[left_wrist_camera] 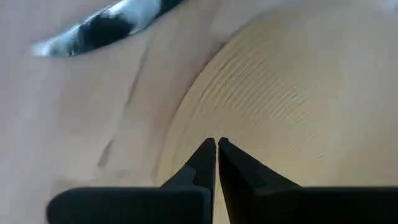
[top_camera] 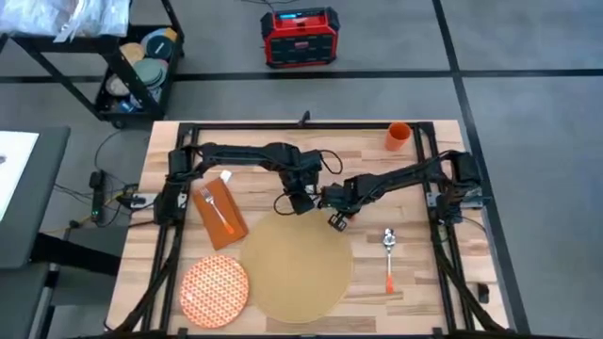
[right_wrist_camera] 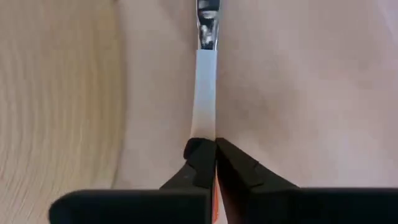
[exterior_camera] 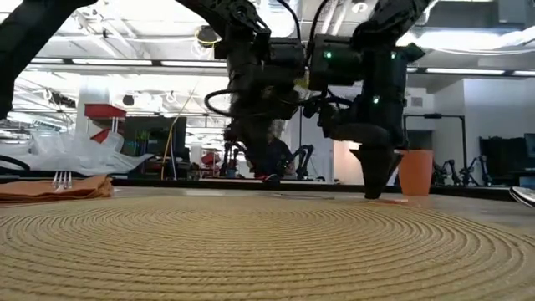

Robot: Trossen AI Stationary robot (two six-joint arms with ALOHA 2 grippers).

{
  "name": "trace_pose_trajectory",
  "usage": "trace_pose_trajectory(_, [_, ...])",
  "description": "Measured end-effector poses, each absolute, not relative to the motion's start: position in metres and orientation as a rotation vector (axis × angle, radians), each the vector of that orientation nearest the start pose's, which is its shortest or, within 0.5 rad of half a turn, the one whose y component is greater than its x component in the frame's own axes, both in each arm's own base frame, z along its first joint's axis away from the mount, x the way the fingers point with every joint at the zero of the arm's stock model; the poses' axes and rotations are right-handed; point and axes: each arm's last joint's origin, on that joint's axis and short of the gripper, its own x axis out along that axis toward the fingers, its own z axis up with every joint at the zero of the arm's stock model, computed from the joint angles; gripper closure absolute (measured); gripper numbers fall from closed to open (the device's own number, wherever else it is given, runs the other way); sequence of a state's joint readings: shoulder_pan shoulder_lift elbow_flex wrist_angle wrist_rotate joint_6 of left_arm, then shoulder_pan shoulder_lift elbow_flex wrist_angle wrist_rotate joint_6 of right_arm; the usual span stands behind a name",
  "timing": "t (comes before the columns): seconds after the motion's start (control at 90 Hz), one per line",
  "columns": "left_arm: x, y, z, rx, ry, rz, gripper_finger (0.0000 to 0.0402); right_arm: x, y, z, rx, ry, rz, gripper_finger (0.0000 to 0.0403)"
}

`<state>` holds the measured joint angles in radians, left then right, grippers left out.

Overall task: Set table place
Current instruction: Put the table knife on the placemat

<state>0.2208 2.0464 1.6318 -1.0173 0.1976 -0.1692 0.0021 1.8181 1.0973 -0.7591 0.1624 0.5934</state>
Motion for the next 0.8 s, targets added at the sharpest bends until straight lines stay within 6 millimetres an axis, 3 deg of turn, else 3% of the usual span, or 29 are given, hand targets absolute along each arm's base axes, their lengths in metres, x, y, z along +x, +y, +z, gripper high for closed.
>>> trace_pose_trajectory(0.156, [0.391,0.087,0.199,-0.407,1.427,0.199,0.0402,0.318,-0.009,0.149,0.342,1.376,-0.575,0.0403])
trace_pose_trajectory(0.311, [0.390,0.078,0.200,-0.500,1.450,0.113,0.0402,0.319,-0.006,0.150,0.332,1.371,-0.545,0.0403])
trace_pose_trajectory(0.511, [0.375,0.065,0.220,-0.450,1.503,0.043,0.0402,0.320,-0.008,0.151,0.259,1.356,-0.536,0.0394])
trace_pose_trajectory(0.656, [0.371,0.066,0.243,-0.336,1.399,-0.039,0.0397,0.320,-0.012,0.151,0.236,1.381,-0.471,0.0358])
trace_pose_trajectory(0.8, [0.382,0.078,0.240,-0.280,1.290,-0.055,0.0375,0.317,-0.019,0.151,0.237,1.411,-0.488,0.0302])
